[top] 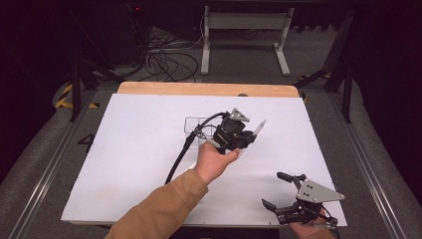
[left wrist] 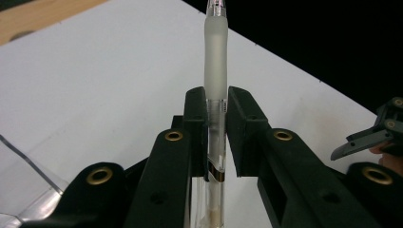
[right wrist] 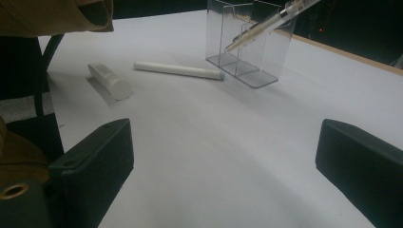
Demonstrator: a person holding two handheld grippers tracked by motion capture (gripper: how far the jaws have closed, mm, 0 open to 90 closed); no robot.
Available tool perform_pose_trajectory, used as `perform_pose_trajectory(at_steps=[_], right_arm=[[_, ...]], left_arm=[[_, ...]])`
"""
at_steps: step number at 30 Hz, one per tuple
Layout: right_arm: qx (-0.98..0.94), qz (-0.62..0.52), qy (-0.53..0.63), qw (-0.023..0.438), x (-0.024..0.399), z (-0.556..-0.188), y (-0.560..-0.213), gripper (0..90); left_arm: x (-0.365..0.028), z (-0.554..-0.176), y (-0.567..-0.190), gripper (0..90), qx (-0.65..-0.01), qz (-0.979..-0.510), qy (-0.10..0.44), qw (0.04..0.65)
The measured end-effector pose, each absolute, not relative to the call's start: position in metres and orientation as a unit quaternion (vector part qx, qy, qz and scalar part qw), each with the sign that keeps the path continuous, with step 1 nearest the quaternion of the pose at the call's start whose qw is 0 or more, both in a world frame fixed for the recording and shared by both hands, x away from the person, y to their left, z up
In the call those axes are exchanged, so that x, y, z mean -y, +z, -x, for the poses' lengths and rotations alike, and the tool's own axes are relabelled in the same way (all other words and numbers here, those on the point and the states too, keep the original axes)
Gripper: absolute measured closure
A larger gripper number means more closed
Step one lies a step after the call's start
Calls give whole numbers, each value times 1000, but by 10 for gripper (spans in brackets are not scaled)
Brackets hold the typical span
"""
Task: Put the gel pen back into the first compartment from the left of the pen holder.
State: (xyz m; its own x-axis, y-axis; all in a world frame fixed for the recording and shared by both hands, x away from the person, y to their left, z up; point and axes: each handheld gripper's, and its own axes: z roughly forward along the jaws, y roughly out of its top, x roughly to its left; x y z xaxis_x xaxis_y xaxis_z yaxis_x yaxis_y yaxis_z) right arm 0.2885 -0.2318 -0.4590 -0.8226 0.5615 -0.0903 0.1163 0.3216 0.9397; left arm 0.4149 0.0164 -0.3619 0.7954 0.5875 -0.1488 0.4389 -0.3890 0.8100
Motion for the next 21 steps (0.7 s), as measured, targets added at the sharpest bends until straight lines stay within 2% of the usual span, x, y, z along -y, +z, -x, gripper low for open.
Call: perform_pose_trajectory(at_steps=[21], right_arm=[[-787, -216, 540, 205, 231, -288, -459, 59]], left_arm=[[-46, -415, -340, 788, -303, -816, 127, 476]])
